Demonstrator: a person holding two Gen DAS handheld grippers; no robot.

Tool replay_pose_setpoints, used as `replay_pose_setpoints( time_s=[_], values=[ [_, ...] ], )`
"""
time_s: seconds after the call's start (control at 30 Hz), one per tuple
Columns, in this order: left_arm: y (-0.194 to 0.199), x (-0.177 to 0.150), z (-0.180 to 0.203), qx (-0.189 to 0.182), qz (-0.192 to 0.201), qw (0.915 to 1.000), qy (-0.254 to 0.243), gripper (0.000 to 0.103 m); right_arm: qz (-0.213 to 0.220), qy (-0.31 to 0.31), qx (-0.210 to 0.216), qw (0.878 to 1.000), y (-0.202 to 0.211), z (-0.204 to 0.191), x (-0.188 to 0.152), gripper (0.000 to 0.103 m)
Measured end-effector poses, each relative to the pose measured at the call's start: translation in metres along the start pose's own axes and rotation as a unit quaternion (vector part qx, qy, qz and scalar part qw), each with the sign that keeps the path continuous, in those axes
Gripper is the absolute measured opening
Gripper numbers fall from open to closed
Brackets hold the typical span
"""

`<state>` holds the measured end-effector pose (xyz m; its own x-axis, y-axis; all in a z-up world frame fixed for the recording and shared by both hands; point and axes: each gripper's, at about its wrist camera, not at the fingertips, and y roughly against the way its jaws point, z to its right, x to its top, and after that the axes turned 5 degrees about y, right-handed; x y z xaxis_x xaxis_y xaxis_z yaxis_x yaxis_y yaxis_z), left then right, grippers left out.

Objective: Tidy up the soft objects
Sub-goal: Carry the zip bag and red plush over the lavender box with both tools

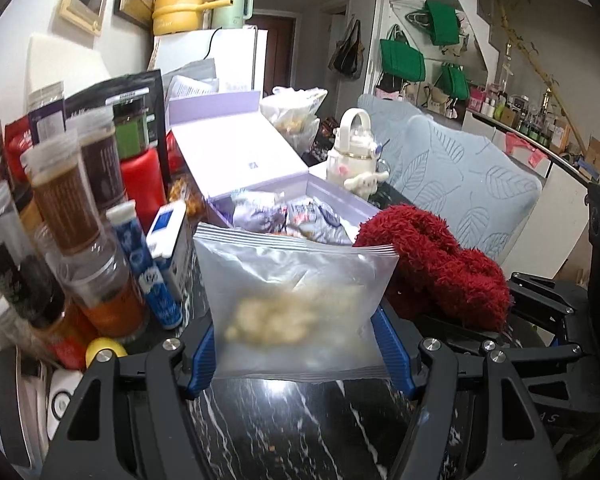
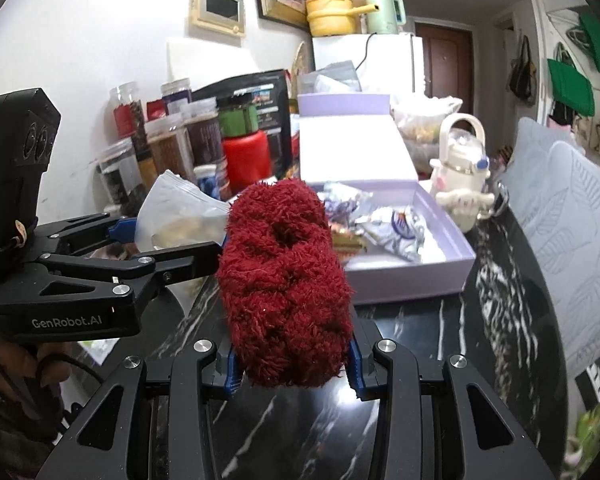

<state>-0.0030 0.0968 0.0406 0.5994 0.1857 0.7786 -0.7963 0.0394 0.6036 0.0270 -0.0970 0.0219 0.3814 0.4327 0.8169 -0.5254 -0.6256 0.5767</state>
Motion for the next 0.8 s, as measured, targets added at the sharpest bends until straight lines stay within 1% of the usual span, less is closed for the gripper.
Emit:
replay_pose_setpoints(
  time_s=[0.57,0.8],
  values=[
    [-0.017,0.065,0.012,-0.021,0.054,0.998,-0.026,0.068,0.043,0.019,-0.024,0.999,-0.004,0.041,0.055,0.039],
    [-0.03,0.094,0.017,-0.029,0.075,0.9963,-0.031,0.068,0.057,0.011,-0.027,0.998,-0.012,0.066,0.078,0.04]
  ],
)
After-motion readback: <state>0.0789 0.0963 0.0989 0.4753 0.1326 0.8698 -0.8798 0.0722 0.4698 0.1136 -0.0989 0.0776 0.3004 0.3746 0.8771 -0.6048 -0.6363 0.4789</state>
